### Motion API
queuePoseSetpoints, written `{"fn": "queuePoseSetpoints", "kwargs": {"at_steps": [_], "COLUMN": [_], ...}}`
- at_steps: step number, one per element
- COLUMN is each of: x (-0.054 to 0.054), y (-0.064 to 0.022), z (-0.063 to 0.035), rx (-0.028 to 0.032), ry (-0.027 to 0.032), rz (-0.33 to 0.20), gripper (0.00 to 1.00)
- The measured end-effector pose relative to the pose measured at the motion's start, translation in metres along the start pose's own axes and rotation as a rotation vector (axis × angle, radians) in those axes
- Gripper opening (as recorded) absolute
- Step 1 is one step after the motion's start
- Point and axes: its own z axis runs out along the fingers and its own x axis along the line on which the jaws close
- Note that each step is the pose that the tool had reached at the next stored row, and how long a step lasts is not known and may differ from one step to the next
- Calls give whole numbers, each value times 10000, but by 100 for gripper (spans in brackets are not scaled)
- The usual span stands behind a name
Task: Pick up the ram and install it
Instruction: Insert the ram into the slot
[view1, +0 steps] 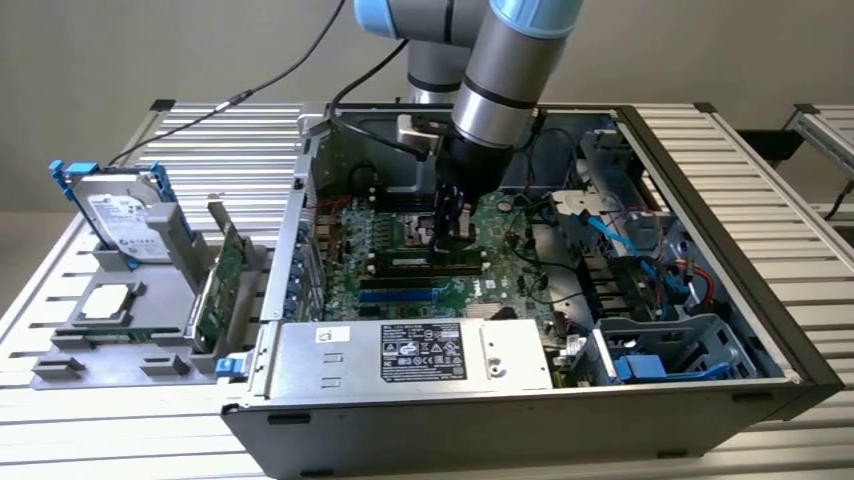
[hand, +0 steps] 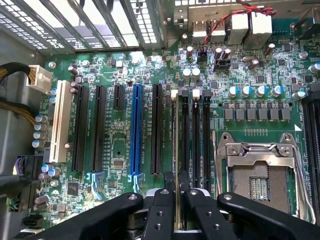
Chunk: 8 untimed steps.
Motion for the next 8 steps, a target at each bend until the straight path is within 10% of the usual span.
{"fn": "queuePoseSetpoints", "kwargs": {"at_steps": [8], "x": [0], "y": [0], "z": [0], "rx": [-104], "ry": [48], "rz": [0], "gripper": [14]}}
